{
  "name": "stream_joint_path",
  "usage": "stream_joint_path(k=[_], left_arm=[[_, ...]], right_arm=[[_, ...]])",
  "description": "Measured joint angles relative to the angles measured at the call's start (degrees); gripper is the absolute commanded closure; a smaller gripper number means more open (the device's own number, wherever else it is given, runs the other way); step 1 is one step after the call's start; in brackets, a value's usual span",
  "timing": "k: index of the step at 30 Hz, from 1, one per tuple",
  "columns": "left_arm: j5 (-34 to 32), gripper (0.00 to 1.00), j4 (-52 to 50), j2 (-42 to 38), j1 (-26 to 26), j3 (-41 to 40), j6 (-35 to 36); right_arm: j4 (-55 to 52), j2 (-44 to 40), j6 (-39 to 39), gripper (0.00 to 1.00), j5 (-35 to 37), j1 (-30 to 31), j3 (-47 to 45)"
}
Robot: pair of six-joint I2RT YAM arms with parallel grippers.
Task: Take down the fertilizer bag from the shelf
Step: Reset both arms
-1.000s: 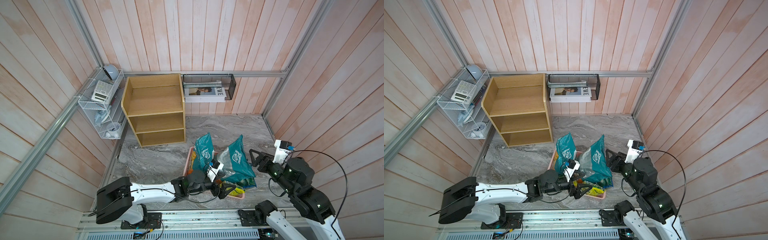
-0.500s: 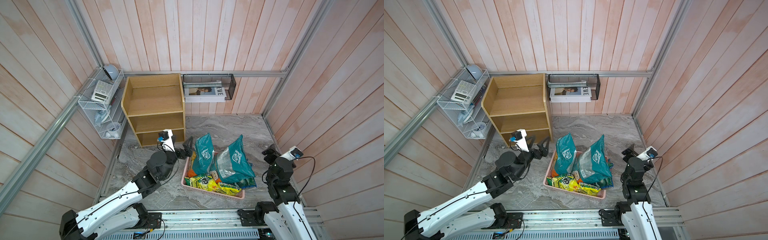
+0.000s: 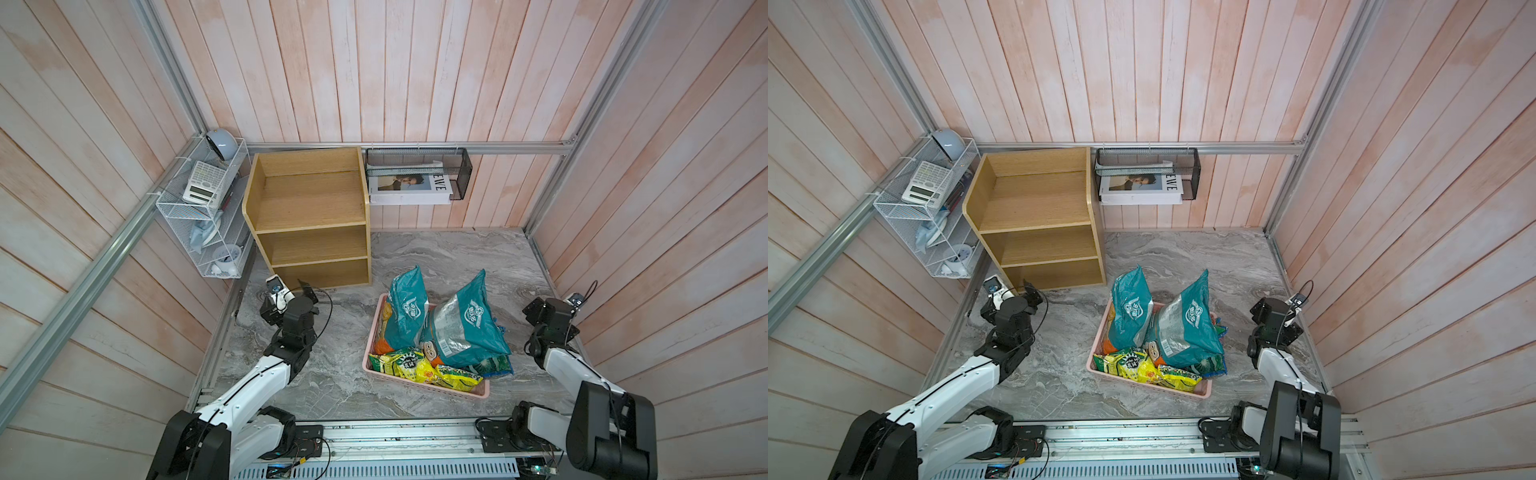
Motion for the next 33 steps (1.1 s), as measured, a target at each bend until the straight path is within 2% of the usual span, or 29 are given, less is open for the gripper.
stream_joint_path(k=[3,5,9,12,14,16,19,22,26,33], left_arm=[[-1.5,0.00,9.5,3.7,3.4,-4.2,3.3],[-1.4,0.00,16.7,8.9,5.9,-8.2,5.0],[1.1,0.00,26.9,20.8,8.5,-10.6,7.7],[5.0,0.00,28.3,23.4,9.7,-9.4,8.9],[7.0,0.00,30.8,23.3,10.1,-8.7,9.3],[8.9,0.00,32.5,23.3,10.3,-8.7,9.7],[13.1,0.00,33.8,24.3,11.0,-8.5,10.4],[16.8,0.00,34.8,27.3,12.1,-8.1,10.7],[18.9,0.00,35.5,27.5,12.8,-8.0,10.7],[20.3,0.00,34.5,27.6,12.8,-6.5,10.9]], right_arm=[[3.3,3.2,-7.7,0.04,5.3,10.9,-0.2],[5.0,5.3,-12.5,0.04,6.9,16.3,0.8],[5.8,8.3,-18.3,0.04,7.9,20.0,3.6],[7.5,10.4,-20.3,0.02,8.3,21.8,5.1],[11.0,10.6,-20.7,0.02,7.9,21.8,3.8],[19.2,11.4,-19.9,0.02,4.1,19.1,-0.5],[30.3,18.7,-18.2,0.02,1.1,13.6,-5.6],[26.4,18.9,-17.0,0.02,-0.9,13.2,-5.2],[22.3,15.8,-17.1,0.02,-3.1,13.2,1.4],[31.4,19.1,-18.2,0.02,-8.4,13.3,-2.9]])
